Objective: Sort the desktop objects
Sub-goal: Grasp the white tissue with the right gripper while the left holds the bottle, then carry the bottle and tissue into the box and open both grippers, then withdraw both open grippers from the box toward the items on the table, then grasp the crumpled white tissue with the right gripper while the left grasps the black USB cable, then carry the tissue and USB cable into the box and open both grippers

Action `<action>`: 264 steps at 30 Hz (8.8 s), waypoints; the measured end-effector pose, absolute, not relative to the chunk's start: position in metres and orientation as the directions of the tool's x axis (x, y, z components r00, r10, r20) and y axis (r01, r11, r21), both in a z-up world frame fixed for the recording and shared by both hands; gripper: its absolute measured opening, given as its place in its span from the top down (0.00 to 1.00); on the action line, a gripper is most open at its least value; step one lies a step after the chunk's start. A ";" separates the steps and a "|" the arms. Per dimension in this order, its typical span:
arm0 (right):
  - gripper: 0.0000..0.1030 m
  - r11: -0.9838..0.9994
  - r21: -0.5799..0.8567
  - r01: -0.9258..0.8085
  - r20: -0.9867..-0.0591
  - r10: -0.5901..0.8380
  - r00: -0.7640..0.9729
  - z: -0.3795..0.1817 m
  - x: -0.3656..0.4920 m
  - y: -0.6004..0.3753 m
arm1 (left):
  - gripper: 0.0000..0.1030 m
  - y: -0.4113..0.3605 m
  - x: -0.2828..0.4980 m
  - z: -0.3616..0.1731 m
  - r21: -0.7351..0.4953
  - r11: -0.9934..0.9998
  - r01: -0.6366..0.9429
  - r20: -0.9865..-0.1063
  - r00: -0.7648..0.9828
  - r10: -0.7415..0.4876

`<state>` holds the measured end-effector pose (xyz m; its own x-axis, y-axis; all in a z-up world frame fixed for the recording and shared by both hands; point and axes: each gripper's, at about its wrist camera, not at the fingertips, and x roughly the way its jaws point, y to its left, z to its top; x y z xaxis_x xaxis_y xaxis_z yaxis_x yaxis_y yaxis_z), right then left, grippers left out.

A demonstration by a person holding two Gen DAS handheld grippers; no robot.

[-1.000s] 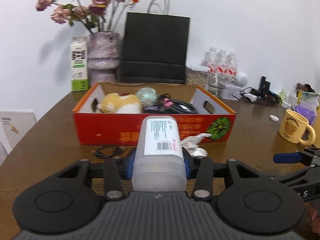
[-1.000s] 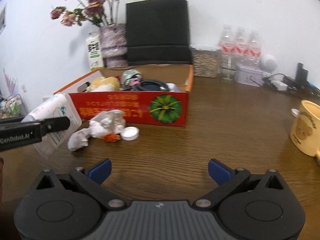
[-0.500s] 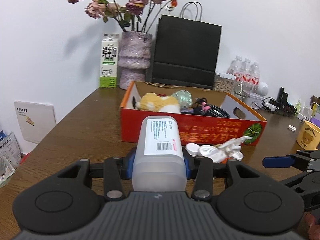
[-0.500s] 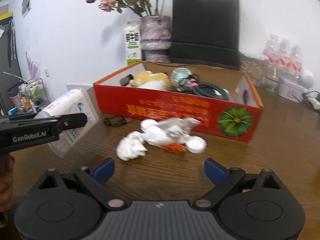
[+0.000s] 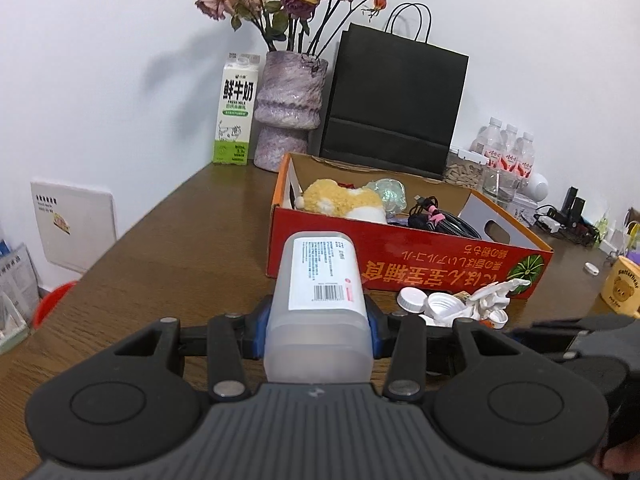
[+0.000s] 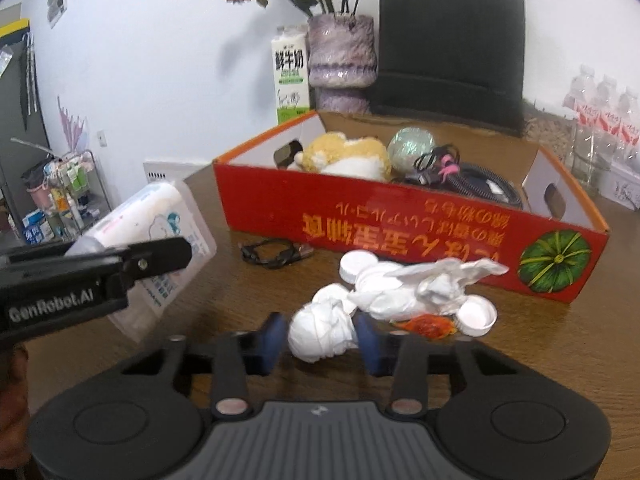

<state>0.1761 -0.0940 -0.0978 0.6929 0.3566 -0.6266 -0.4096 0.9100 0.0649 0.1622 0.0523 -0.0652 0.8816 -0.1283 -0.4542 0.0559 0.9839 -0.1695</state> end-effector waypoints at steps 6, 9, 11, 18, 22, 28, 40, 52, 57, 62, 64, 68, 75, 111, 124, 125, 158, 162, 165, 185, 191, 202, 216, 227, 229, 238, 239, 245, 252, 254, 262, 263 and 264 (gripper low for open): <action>0.79 0.908 0.056 -0.416 -0.596 0.365 0.715 -0.095 0.167 -0.095 | 0.57 0.053 0.163 -0.066 -0.175 0.983 0.055 -0.452 0.882 -0.130; 0.79 0.910 0.058 -0.410 -0.582 0.365 0.727 -0.091 0.165 -0.098 | 0.57 0.053 0.163 -0.065 -0.184 0.982 0.050 -0.452 0.883 -0.130; 0.79 0.909 0.062 -0.413 -0.572 0.371 0.732 -0.087 0.163 -0.100 | 0.57 0.053 0.164 -0.064 -0.192 0.980 0.045 -0.454 0.882 -0.129; 0.79 0.909 0.079 -0.409 -0.528 0.386 0.756 -0.069 0.163 -0.107 | 0.57 0.044 0.166 -0.048 -0.189 0.980 0.059 -0.423 0.896 -0.136; 0.79 0.915 0.081 -0.394 -0.486 0.382 0.786 -0.056 0.169 -0.115 | 0.57 0.030 0.174 -0.033 -0.172 0.982 0.082 -0.394 0.907 -0.146; 0.79 0.933 0.082 -0.351 -0.416 0.352 0.838 -0.032 0.188 -0.134 | 0.57 0.010 0.197 -0.009 -0.166 0.979 0.122 -0.357 0.917 -0.175; 0.79 0.955 0.091 -0.284 -0.354 0.297 0.887 -0.011 0.249 -0.174 | 0.57 -0.022 0.265 0.006 -0.189 0.971 0.146 -0.337 0.919 -0.204; 0.79 0.951 0.067 -0.300 -0.400 0.301 0.865 -0.036 0.323 -0.181 | 0.57 -0.038 0.335 -0.021 -0.143 0.983 0.115 -0.415 0.895 -0.166; 0.79 0.950 0.043 -0.310 -0.437 0.297 0.849 -0.051 0.341 -0.180 | 0.57 -0.043 0.351 -0.034 -0.112 0.986 0.120 -0.447 0.880 -0.158; 0.79 0.950 0.032 -0.309 -0.463 0.288 0.838 -0.061 0.348 -0.181 | 0.57 -0.044 0.358 -0.044 -0.092 0.988 0.126 -0.470 0.869 -0.155; 0.79 0.950 0.030 -0.312 -0.471 0.289 0.833 -0.063 0.349 -0.180 | 0.57 -0.044 0.358 -0.044 -0.083 0.988 0.129 -0.465 0.872 -0.153; 0.78 0.948 0.029 -0.318 -0.479 0.292 0.828 -0.064 0.347 -0.179 | 0.57 -0.046 0.356 -0.045 -0.068 0.989 0.132 -0.457 0.877 -0.148; 0.32 0.953 0.059 -0.299 -0.469 0.291 0.834 -0.057 0.342 -0.184 | 0.16 -0.041 0.345 -0.034 -0.034 0.998 0.051 -0.390 0.919 -0.061; 0.00 0.952 0.019 -0.306 -0.380 0.290 0.878 -0.037 0.289 -0.184 | 0.00 -0.020 0.291 -0.026 -0.044 0.999 -0.022 -0.330 0.944 0.006; 0.00 0.958 0.008 -0.286 -0.369 0.269 0.890 -0.037 0.241 -0.186 | 0.00 -0.018 0.245 -0.031 -0.025 0.999 -0.024 -0.325 0.946 0.015; 0.00 0.958 0.006 -0.287 -0.368 0.269 0.890 -0.038 0.238 -0.186 | 0.00 -0.017 0.241 -0.032 -0.030 0.999 -0.023 -0.323 0.946 0.012; 0.00 0.963 0.027 -0.269 -0.498 0.246 0.831 -0.095 0.169 -0.194 | 0.00 0.014 0.181 -0.065 -0.009 1.000 -0.018 -0.408 0.913 0.012; 0.00 0.962 0.018 -0.274 -0.509 0.244 0.826 -0.097 0.169 -0.192 | 0.00 0.019 0.181 -0.067 -0.027 0.999 -0.018 -0.420 0.908 0.005; 0.00 0.962 0.018 -0.273 -0.517 0.242 0.821 -0.099 0.172 -0.192 | 0.00 0.022 0.182 -0.068 -0.040 0.999 -0.017 -0.430 0.903 -0.002; 0.25 0.932 0.023 -0.361 -0.559 0.311 0.769 -0.093 0.219 -0.159 | 0.00 0.045 0.191 -0.072 -0.076 0.996 -0.049 -0.466 0.885 0.008; 0.85 0.925 0.087 -0.371 -0.560 0.353 0.749 -0.100 0.221 -0.166 | 0.00 0.042 0.193 -0.075 -0.066 0.997 -0.030 -0.481 0.877 -0.006; 0.90 0.920 0.134 -0.369 -0.508 0.384 0.771 -0.093 0.212 -0.182 | 0.00 0.038 0.195 -0.079 -0.049 0.998 -0.025 -0.501 0.866 -0.003; 0.90 0.956 0.126 -0.265 -0.451 0.293 0.843 -0.080 0.199 -0.217 | 0.07 0.014 0.232 -0.084 -0.008 1.000 0.006 -0.573 0.819 -0.009; 0.90 0.964 0.135 -0.231 -0.458 0.267 0.848 -0.082 0.200 -0.228 | 0.19 0.006 0.267 -0.094 -0.009 1.000 -0.017 -0.633 0.774 0.008; 0.90 0.963 0.133 -0.235 -0.457 0.270 0.847 -0.082 0.199 -0.228 | 0.25 0.006 0.264 -0.094 -0.010 1.000 -0.006 -0.627 0.779 -0.002; 0.90 0.962 0.125 -0.241 -0.457 0.272 0.847 -0.083 0.197 -0.226 | 0.52 0.005 0.252 -0.092 -0.013 0.999 0.039 -0.604 0.796 -0.039; 0.90 0.962 0.125 -0.242 -0.456 0.272 0.847 -0.083 0.197 -0.225 | 0.52 0.005 0.252 -0.092 -0.015 0.999 0.041 -0.603 0.796 -0.042; 0.90 0.960 0.118 -0.254 -0.446 0.280 0.850 -0.081 0.193 -0.223 | 0.53 0.006 0.247 -0.091 -0.021 0.999 0.044 -0.594 0.803 -0.048; 0.90 0.957 0.117 -0.267 -0.433 0.291 0.853 -0.078 0.189 -0.221 | 0.53 0.005 0.233 -0.084 -0.008 0.999 0.037 -0.554 0.832 -0.036; 0.90 0.955 0.128 -0.269 -0.427 0.298 0.854 -0.077 0.187 -0.222 | 0.53 0.004 0.228 -0.080 -0.001 0.999 0.032 -0.534 0.845 -0.028; 0.90 0.951 0.125 -0.283 -0.376 0.309 0.873 -0.059 0.181 -0.218 | 0.53 0.000 0.212 -0.053 -0.037 0.997 0.066 -0.456 0.887 -0.075; 0.90 0.951 0.125 -0.282 -0.370 0.309 0.876 -0.055 0.181 -0.218 | 0.53 -0.002 0.212 -0.049 -0.040 0.997 0.071 -0.448 0.890 -0.081; 0.90 0.951 0.126 -0.281 -0.365 0.308 0.878 -0.052 0.183 -0.218 | 0.53 -0.003 0.212 -0.045 -0.042 0.996 0.076 -0.439 0.894 -0.087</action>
<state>0.1827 -0.2183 -0.0518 0.8785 0.3082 -0.3651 -0.2813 0.9513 0.1261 0.2123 -0.0029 -0.0448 0.8941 -0.0865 -0.4395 0.0759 0.9962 -0.0417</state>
